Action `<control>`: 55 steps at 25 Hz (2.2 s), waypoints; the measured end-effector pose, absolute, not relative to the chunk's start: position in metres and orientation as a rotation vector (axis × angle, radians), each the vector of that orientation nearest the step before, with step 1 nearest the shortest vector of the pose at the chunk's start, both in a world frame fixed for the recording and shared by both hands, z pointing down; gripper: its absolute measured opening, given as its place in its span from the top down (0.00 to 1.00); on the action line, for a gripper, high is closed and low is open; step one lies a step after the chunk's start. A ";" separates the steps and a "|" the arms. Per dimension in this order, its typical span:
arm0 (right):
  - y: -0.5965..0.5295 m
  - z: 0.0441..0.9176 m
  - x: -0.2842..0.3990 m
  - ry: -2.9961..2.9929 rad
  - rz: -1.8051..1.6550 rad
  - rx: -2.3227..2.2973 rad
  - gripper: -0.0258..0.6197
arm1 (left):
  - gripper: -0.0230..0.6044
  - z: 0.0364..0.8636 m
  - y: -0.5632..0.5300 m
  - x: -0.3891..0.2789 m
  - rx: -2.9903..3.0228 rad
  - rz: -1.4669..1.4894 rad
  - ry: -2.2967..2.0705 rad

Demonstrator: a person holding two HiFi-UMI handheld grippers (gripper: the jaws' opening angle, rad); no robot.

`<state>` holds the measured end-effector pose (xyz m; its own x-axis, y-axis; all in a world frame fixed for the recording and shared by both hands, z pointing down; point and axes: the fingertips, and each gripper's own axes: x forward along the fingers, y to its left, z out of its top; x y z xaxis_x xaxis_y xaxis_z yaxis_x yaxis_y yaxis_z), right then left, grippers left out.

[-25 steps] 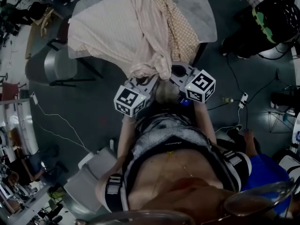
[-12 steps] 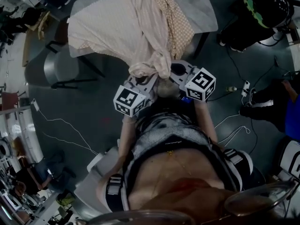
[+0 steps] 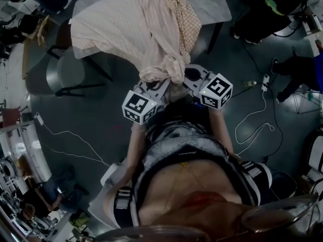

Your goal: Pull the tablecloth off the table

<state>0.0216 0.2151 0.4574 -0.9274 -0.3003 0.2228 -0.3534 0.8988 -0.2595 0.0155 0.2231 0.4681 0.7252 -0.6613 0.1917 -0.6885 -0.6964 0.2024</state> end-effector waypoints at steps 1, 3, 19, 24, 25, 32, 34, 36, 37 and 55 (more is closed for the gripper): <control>0.219 0.457 0.024 -2.885 0.443 0.508 0.86 | 0.88 0.468 0.227 0.018 2.673 0.154 -1.063; 0.224 0.456 0.029 -2.883 0.439 0.510 0.86 | 0.88 0.466 0.232 0.023 2.674 0.155 -1.065; 0.256 0.442 0.102 -2.901 0.447 0.451 0.86 | 0.88 0.453 0.266 0.096 2.659 0.178 -1.127; 0.268 0.441 0.127 -2.899 0.445 0.421 0.86 | 0.88 0.452 0.278 0.122 2.639 0.167 -1.138; 0.270 0.441 0.131 -2.899 0.449 0.420 0.86 | 0.88 0.452 0.280 0.126 2.638 0.169 -1.138; 0.290 0.446 0.161 -2.901 0.448 0.405 0.86 | 0.88 0.457 0.299 0.156 2.636 0.171 -1.139; 0.294 0.447 0.166 -2.901 0.449 0.398 0.86 | 0.89 0.458 0.303 0.162 2.635 0.170 -1.139; 0.299 0.448 0.171 -2.900 0.446 0.387 0.86 | 0.88 0.460 0.308 0.167 2.629 0.168 -1.144; 0.301 0.449 0.174 -2.898 0.446 0.380 0.86 | 0.88 0.461 0.311 0.169 2.625 0.167 -1.147; 0.310 0.443 0.206 -2.914 0.436 0.339 0.86 | 0.88 0.455 0.321 0.204 2.635 0.179 -1.093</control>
<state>0.2060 0.3103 0.4432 -0.9588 -0.1969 0.2049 -0.2482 0.9312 -0.2668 0.2038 0.3213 0.4548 0.7059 -0.6733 0.2202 -0.7083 -0.6736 0.2111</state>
